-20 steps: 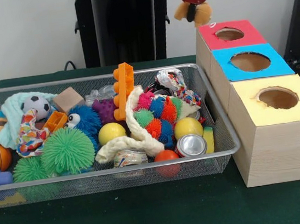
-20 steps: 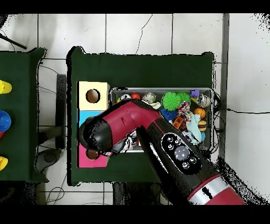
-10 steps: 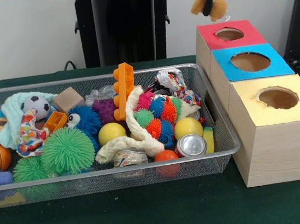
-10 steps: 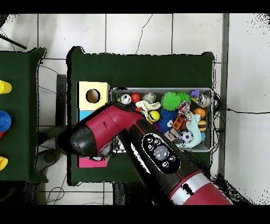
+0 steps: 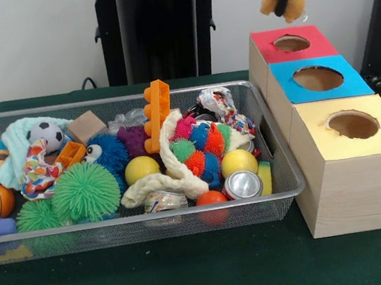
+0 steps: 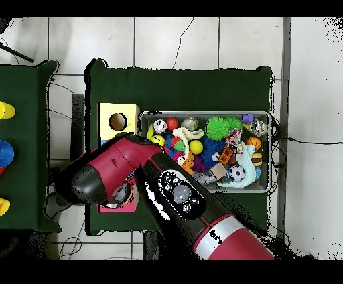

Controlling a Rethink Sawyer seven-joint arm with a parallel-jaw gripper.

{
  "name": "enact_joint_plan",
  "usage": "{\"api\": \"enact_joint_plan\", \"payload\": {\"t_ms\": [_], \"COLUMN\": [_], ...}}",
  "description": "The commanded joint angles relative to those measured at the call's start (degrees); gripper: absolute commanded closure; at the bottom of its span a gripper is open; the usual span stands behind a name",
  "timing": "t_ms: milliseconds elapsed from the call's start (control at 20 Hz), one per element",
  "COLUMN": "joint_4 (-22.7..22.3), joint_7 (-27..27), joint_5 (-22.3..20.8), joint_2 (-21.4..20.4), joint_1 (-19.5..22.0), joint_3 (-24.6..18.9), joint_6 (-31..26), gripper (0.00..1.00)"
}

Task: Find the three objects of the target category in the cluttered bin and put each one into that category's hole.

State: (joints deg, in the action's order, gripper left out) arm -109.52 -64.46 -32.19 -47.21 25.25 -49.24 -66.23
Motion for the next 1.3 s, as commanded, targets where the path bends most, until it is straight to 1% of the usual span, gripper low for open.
{"api": "enact_joint_plan", "payload": {"t_ms": [50,300,450,550,700,800,1300], "joint_4": [-2.5,-3.4,-4.2,-4.6,-4.7,-5.1,-6.5], "joint_7": [-7.1,-7.3,-7.4,-7.1,-7.6,-8.0,-8.9], "joint_5": [1.1,-0.2,-0.2,-0.9,-1.5,-2.2,-1.7], "joint_2": [1.5,3.1,3.9,4.9,5.7,5.5,5.4], "joint_1": [0.7,0.9,1.6,2.0,1.6,1.0,-0.8], "joint_3": [3.8,5.2,5.7,6.4,7.4,8.2,11.3], "joint_6": [5.4,8.7,11.8,13.8,16.0,17.1,21.7], "gripper": [1.00,1.00,1.00,1.00,1.00,1.00,1.00]}}
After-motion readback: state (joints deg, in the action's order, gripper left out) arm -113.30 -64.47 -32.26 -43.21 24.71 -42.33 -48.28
